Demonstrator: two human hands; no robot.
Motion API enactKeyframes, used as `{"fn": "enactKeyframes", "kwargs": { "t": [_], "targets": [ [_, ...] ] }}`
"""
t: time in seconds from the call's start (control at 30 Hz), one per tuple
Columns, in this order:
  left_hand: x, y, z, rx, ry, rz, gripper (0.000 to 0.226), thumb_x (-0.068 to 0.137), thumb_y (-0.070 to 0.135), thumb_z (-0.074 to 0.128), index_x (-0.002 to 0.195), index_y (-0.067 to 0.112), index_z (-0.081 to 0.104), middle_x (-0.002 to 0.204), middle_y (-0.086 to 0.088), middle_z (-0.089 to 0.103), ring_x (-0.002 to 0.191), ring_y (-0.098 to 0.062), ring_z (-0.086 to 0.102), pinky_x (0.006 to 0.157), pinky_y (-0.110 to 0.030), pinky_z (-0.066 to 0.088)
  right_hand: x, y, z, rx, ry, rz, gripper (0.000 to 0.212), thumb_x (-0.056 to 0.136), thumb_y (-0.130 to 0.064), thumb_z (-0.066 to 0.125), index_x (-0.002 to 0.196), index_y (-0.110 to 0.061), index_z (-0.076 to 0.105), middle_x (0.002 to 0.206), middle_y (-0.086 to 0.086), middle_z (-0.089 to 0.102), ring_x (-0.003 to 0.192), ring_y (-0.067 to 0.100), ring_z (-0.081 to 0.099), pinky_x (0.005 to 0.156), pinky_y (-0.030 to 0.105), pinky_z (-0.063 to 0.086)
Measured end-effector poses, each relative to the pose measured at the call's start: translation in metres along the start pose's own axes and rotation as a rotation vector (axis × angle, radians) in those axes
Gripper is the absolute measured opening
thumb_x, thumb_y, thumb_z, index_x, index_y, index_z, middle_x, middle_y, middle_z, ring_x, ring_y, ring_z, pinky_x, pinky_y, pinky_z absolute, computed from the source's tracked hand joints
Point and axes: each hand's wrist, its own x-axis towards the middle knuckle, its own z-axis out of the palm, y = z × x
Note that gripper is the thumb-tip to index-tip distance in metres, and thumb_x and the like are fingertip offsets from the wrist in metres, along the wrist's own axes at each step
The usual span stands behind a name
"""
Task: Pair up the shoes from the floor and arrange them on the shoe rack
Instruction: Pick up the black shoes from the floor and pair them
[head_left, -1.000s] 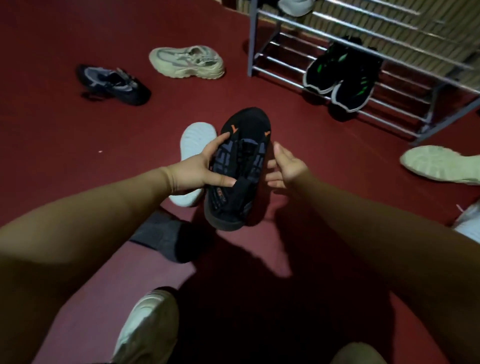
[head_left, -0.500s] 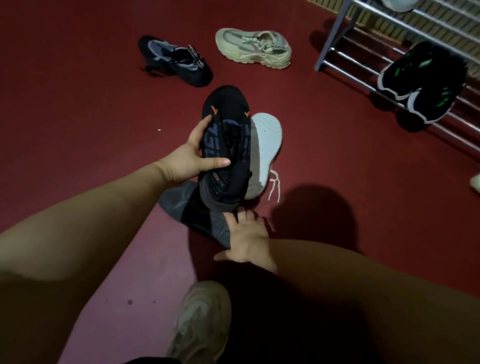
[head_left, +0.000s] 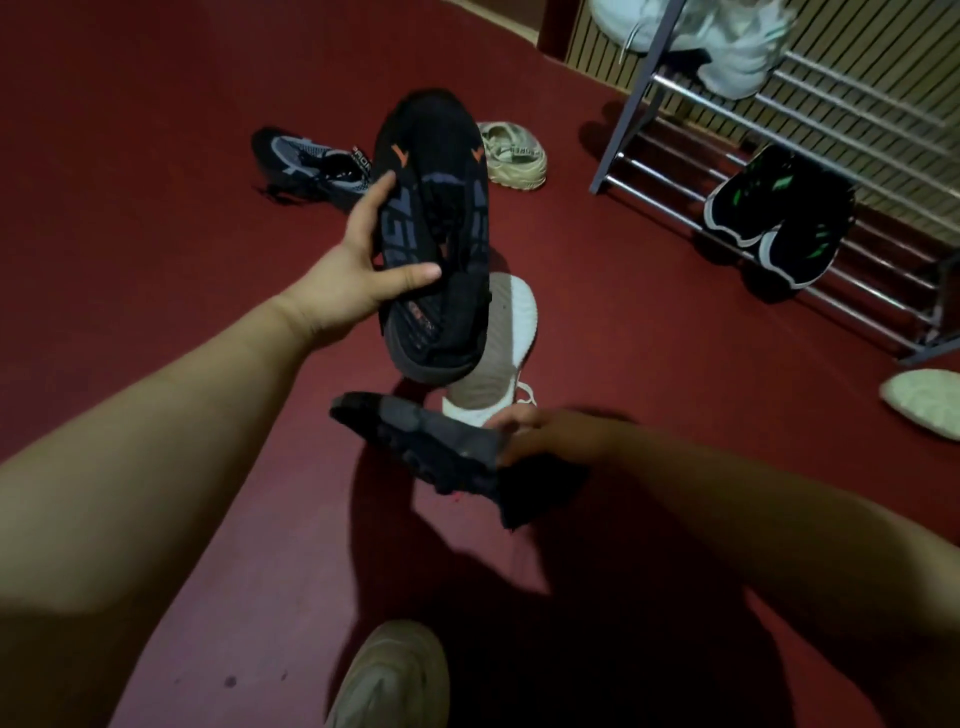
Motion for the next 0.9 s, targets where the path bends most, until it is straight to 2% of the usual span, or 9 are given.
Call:
{"fn": "enactKeyframes", "kwargs": {
  "t": [0.13,0.23,0.33,0.4,0.47,0.53,0.67,0.77,0.9],
  "targets": [
    [0.005,0.014,0.015,-0.086,-0.001,0.016,0.096,0.077,0.021,0.066,0.150,0.027,0.003,0.143,0.007,0.034,0.124,0.000,0.043,0.097,-0.014,0.040,-0.053,0.014,-0.061,0.508,0.012,0.055,0.035,0.061,-0.013,0.065,0.096,-0.010,0.063,0.078,0.011,0.070,0.067,0.024,0.068,0.059,0.030,0.056],
    [0.008,0.017,0.036,-0.121,-0.017,0.016,0.093,0.080,0.018,0.064,0.150,0.027,0.004,0.139,0.008,0.036,0.123,-0.001,0.043,0.093,-0.010,0.042,-0.085,0.031,-0.084,0.730,0.190,0.112,0.035,0.055,-0.027,0.067,0.084,-0.009,0.066,0.069,0.014,0.069,0.056,0.028,0.067,0.059,0.034,0.053],
    [0.014,0.020,0.053,-0.117,-0.034,0.017,0.088,0.085,0.009,0.060,0.150,0.026,0.003,0.135,0.009,0.038,0.119,0.001,0.044,0.086,-0.006,0.044,-0.100,0.048,-0.099,0.935,0.304,-0.007,0.045,0.033,-0.027,0.077,0.074,-0.009,0.075,0.075,0.013,0.071,0.063,0.027,0.069,0.061,0.035,0.057],
    [0.019,0.021,0.067,-0.107,-0.048,0.017,0.088,0.085,0.008,0.060,0.150,0.026,0.003,0.135,0.009,0.039,0.116,0.004,0.046,0.082,-0.004,0.045,-0.109,0.057,-0.110,1.000,0.379,-0.098,0.057,0.025,-0.026,0.084,0.078,-0.009,0.076,0.083,0.013,0.071,0.071,0.028,0.069,0.077,0.038,0.055],
    [0.021,0.021,0.074,-0.110,-0.050,0.005,0.087,0.087,0.005,0.059,0.151,0.027,0.004,0.134,0.009,0.040,0.116,0.003,0.045,0.077,-0.003,0.045,-0.112,0.058,-0.113,1.056,0.368,-0.150,0.045,0.038,-0.028,0.079,0.079,-0.008,0.076,0.087,0.013,0.071,0.076,0.029,0.068,0.086,0.046,0.051],
    [0.024,0.022,0.086,-0.099,-0.056,0.008,0.087,0.087,0.004,0.059,0.151,0.027,0.004,0.133,0.010,0.040,0.118,-0.001,0.044,0.075,-0.002,0.045,-0.121,0.058,-0.116,1.105,0.318,-0.189,0.032,0.053,-0.025,0.067,0.079,-0.008,0.075,0.090,0.015,0.071,0.077,0.031,0.069,0.078,0.054,0.053],
    [0.033,0.024,0.106,-0.113,-0.068,0.017,0.087,0.087,0.000,0.058,0.151,0.027,0.006,0.134,0.008,0.041,0.113,0.002,0.049,0.076,-0.005,0.046,-0.132,0.066,-0.127,1.128,0.285,-0.238,0.061,0.041,-0.019,0.081,0.099,-0.005,0.070,0.111,0.021,0.065,0.095,0.039,0.063,0.086,0.062,0.047],
    [0.038,0.025,0.118,-0.112,-0.078,0.028,0.087,0.086,0.003,0.059,0.150,0.027,0.006,0.136,0.007,0.040,0.106,0.011,0.049,0.078,-0.006,0.045,-0.136,0.072,-0.129,1.121,0.288,-0.243,0.055,0.045,-0.021,0.079,0.097,-0.004,0.071,0.106,0.021,0.067,0.090,0.039,0.065,0.082,0.060,0.050],
    [0.042,0.027,0.135,-0.110,-0.076,0.028,0.087,0.085,0.002,0.061,0.149,0.025,0.007,0.137,0.004,0.039,0.119,-0.004,0.045,0.081,-0.004,0.044,-0.132,0.086,-0.130,1.121,0.371,-0.250,0.036,0.055,-0.030,0.065,0.079,-0.005,0.074,0.083,0.015,0.069,0.066,0.027,0.068,0.062,0.037,0.057]
  ]
}}
